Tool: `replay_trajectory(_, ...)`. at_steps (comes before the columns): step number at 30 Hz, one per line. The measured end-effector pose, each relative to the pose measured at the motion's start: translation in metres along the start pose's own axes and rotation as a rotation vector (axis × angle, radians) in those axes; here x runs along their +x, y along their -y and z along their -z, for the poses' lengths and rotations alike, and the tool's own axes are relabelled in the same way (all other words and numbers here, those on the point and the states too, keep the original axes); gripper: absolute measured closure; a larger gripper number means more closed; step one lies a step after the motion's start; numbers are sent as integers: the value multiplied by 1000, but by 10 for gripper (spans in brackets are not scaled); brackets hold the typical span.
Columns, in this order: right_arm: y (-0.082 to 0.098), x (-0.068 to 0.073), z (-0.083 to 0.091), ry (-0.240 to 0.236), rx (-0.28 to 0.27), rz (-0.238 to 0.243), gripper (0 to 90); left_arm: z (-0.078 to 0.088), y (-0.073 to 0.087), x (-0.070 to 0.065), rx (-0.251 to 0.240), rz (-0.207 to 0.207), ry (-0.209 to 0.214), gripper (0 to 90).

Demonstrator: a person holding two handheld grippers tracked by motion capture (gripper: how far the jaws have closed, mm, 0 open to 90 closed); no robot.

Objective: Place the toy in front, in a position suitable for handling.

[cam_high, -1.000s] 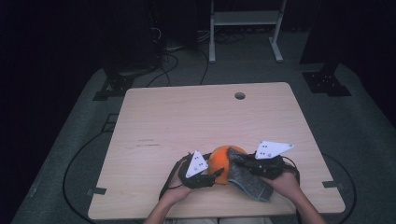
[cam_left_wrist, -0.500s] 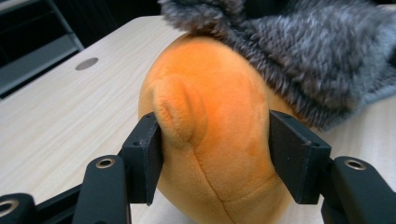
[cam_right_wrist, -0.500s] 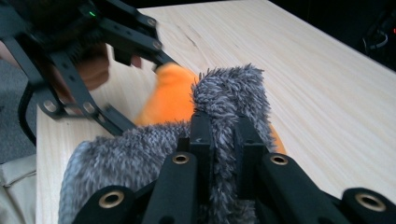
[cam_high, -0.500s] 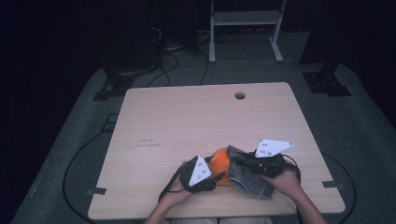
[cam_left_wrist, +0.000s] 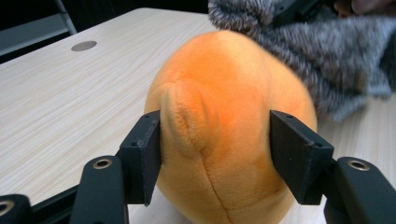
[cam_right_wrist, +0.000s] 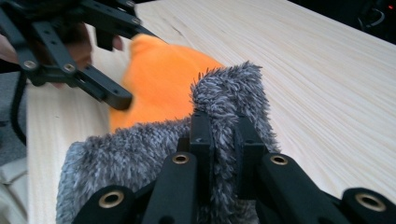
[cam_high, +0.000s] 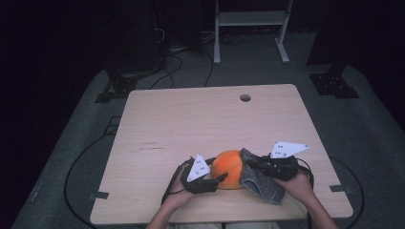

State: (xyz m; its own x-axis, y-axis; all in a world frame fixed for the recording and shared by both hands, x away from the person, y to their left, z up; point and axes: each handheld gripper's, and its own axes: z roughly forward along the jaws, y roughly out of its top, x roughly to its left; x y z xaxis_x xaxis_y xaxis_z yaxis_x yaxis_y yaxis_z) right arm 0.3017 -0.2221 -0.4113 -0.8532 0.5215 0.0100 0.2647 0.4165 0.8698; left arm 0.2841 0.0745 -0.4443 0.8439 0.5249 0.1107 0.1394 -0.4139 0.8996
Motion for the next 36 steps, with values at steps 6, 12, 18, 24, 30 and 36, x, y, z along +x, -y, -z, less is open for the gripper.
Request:
replay_trajectory(6,6,-7,-1,-9,-7,-40,803,3,5,5,5,17,8,383)
replay_trajectory(12,3,-3,3,-13,-30,-46,803,4,8,7,12,28,8,380)
replay_trajectory(18,13,-14,0,-3,4,-90,803,5,9,9,16,30,13,369)
replay_trajectory(24,15,-16,8,-23,-35,-122,803,6,11,11,25,36,14,358)
replay_trajectory(30,22,-19,-2,-33,26,-146,803,7,13,13,24,43,21,346)
replay_trajectory(36,16,-18,8,-57,-35,-151,803,5,12,11,23,41,19,347)
